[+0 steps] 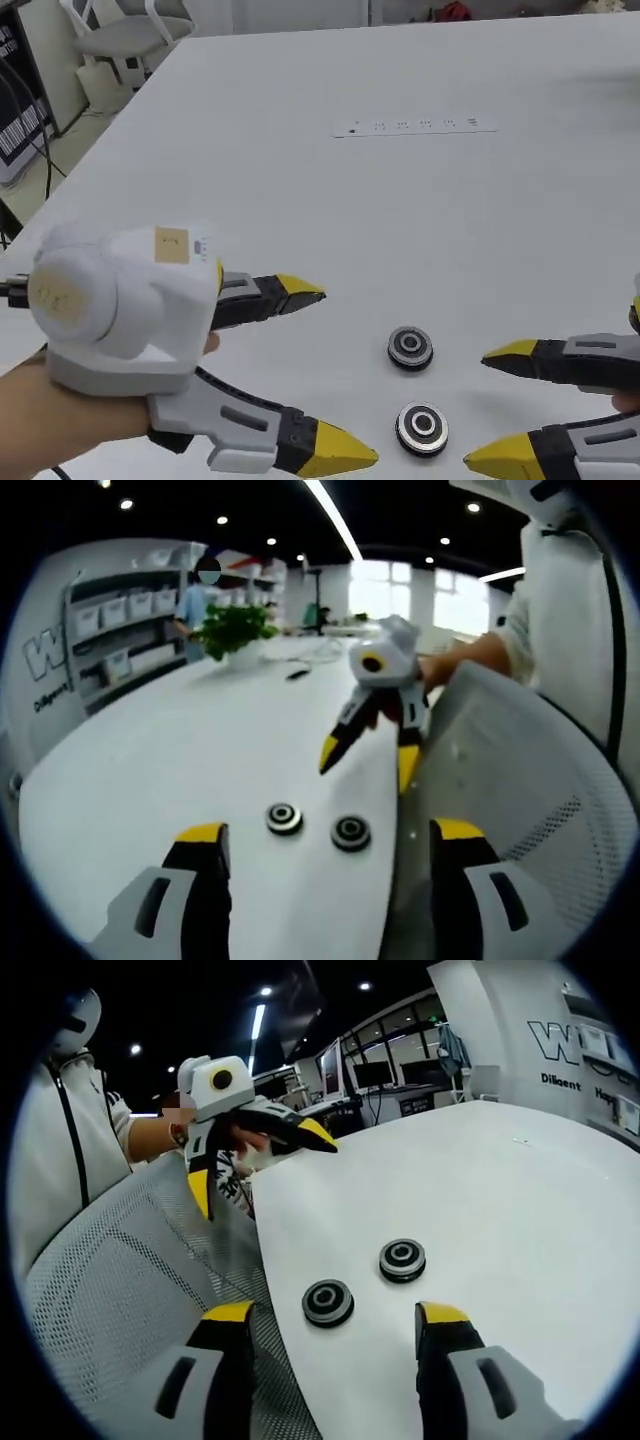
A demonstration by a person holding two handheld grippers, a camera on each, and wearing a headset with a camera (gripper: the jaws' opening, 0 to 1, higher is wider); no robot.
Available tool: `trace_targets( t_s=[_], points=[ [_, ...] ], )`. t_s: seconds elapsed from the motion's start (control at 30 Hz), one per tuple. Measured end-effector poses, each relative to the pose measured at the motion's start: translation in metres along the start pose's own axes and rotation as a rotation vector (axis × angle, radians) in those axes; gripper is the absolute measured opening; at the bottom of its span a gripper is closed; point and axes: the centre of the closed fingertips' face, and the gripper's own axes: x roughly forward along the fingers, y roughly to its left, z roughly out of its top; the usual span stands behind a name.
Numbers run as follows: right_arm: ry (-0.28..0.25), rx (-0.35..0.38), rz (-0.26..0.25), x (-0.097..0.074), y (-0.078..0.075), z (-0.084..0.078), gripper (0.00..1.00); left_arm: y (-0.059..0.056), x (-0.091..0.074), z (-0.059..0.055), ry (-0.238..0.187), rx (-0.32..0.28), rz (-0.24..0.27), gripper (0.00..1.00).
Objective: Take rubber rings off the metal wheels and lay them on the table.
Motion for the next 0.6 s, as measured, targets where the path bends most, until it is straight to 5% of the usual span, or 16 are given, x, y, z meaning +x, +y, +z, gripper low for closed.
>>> trace_targets(
  t_s=[0.43,0.6],
  points=[
    [-0.01,-0.026,0.018,0.007,0.002,-0.004,0.53,-0.009,0.027,0.017,-0.016,0.07,-0.046,0.75],
    [-0.012,-0.038,0.028,0.009,0.002,-0.007,0.49,-0.006,0.035,0.011,0.002,0.083,-0.044,0.72]
  ],
)
